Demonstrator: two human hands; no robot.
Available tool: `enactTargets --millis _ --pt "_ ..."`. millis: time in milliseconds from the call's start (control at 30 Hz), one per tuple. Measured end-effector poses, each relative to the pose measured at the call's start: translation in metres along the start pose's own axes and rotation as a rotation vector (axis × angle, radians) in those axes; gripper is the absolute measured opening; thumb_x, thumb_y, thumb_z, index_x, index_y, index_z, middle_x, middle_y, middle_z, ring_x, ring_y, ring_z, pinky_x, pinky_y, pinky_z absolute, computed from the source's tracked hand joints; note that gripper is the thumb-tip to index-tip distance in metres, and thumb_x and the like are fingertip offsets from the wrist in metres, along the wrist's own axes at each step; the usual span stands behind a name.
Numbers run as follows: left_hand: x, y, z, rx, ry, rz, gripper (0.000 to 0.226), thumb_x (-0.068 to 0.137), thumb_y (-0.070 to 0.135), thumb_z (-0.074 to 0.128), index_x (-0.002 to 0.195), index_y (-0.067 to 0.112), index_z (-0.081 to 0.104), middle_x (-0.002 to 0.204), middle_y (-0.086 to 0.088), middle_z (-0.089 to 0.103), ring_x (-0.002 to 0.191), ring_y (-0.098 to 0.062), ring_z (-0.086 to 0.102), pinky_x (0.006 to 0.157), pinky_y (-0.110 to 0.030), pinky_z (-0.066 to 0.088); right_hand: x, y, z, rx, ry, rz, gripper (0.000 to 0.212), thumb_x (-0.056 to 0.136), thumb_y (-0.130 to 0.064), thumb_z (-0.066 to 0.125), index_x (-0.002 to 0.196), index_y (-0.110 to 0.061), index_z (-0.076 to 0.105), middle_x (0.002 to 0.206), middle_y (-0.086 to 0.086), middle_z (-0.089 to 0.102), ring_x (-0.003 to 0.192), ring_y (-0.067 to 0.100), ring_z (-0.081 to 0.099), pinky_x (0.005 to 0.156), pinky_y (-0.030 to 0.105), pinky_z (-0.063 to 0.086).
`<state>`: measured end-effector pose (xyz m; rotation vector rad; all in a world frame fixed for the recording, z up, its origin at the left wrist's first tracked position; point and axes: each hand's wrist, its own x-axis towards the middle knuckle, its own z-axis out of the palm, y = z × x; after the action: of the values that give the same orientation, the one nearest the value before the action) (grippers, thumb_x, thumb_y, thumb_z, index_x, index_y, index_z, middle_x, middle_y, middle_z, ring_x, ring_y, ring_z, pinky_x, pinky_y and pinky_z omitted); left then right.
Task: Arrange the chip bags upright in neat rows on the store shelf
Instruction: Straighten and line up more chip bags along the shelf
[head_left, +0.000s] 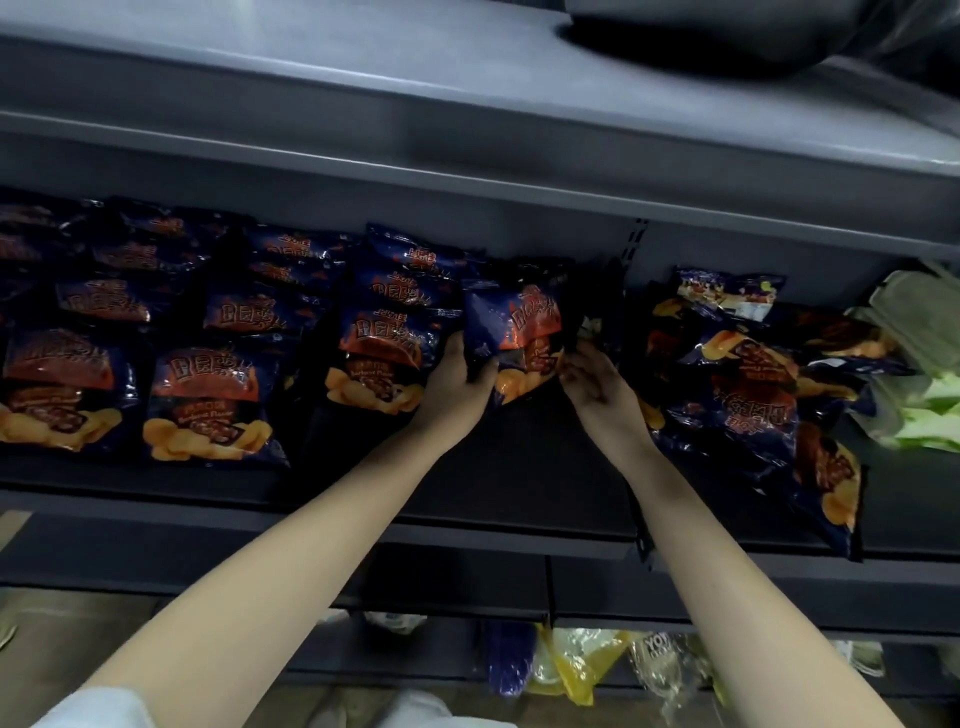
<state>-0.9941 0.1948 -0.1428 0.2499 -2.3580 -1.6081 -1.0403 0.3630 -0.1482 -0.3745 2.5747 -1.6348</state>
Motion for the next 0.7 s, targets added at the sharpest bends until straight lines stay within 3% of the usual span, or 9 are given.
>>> enactTargets --millis 67,167,233,300,367,467,600,700 --pt "-0.008 0.001 -0.021 -0.026 0.011 -0.009 0.041 0.097 0.017 0.045 0.137 0.016 0.035 0.118 0.008 0.046 0.110 -0.004 0.042 0.084 -0.010 0.027 0.003 -0.009 0.007 0.044 -0.016 -0.008 0.058 0.092 -0.033 0.056 0.143 -0.018 0.034 0.136 -0.001 0.051 0.125 0.009 0.046 0.099 0.015 0.036" --pt "-0.021 -0.001 -0.052 -0.053 0.016 -0.041 0.046 0.099 0.018 0.041 0.143 0.020 0.028 0.120 0.013 0.040 0.112 -0.001 0.035 0.080 -0.003 0.026 0.006 -0.026 0.022 0.291 -0.159 0.105 0.062 0.086 -0.042 0.061 0.141 -0.027 0.036 0.136 -0.006 0.048 0.123 0.010 0.047 0.103 0.033 0.040" --pt "-0.029 -0.005 -0.069 -0.083 0.011 -0.059 0.049 0.100 0.020 0.038 0.146 0.022 0.022 0.127 0.016 0.033 0.119 0.002 0.028 0.082 0.004 0.021 0.006 -0.036 0.035 0.492 -0.290 0.198 0.051 0.085 -0.031 0.063 0.132 -0.028 0.044 0.134 -0.005 0.049 0.120 0.012 0.048 0.097 0.037 0.045" --pt "-0.038 -0.010 -0.084 -0.123 0.012 -0.106 0.050 0.099 0.029 0.037 0.146 0.028 0.020 0.137 0.018 0.032 0.129 -0.001 0.025 0.094 -0.005 0.016 0.003 -0.041 0.048 0.613 -0.391 0.228 0.051 0.082 -0.019 0.066 0.130 -0.023 0.049 0.130 -0.001 0.056 0.116 0.015 0.056 0.087 0.038 0.052" --pt "-0.045 -0.015 -0.097 -0.122 0.000 -0.126 0.049 0.096 0.037 0.042 0.142 0.033 0.027 0.129 0.027 0.038 0.125 0.000 0.031 0.094 -0.005 0.020 -0.004 -0.045 0.062 0.599 -0.445 0.189 0.040 0.085 -0.010 0.063 0.122 -0.023 0.055 0.114 -0.005 0.066 0.100 0.009 0.065 0.078 0.032 0.056" --pt "-0.054 -0.022 -0.109 0.037 -0.013 -0.075 0.061 0.087 0.034 0.060 0.141 0.029 0.031 0.116 0.034 0.040 0.117 0.005 0.037 0.080 0.009 0.025 -0.016 -0.041 0.082 0.521 -0.424 0.099 0.029 0.084 -0.003 0.063 0.107 -0.021 0.061 0.100 -0.005 0.071 0.093 0.009 0.068 0.080 0.026 0.055" --pt "-0.062 -0.039 -0.111 0.242 0.050 -0.080 0.068 0.092 0.033 0.054 0.148 0.021 0.018 0.139 0.014 0.037 0.129 -0.003 0.031 0.090 0.000 0.017 -0.030 -0.027 0.111 0.412 -0.296 0.105 0.027 0.079 -0.009 0.073 0.104 -0.011 0.063 0.099 0.007 0.071 0.093 0.018 0.068 0.080 0.031 0.052" --pt "-0.065 -0.051 -0.104 0.269 0.077 -0.122 0.067 0.094 0.025 0.050 0.149 0.019 0.013 0.148 0.000 0.034 0.129 -0.012 0.039 0.092 -0.007 0.024 -0.038 -0.023 0.126 0.319 -0.251 0.135 0.036 0.078 -0.016 0.074 0.110 -0.011 0.059 0.101 0.004 0.070 0.094 0.015 0.067 0.081 0.030 0.054"
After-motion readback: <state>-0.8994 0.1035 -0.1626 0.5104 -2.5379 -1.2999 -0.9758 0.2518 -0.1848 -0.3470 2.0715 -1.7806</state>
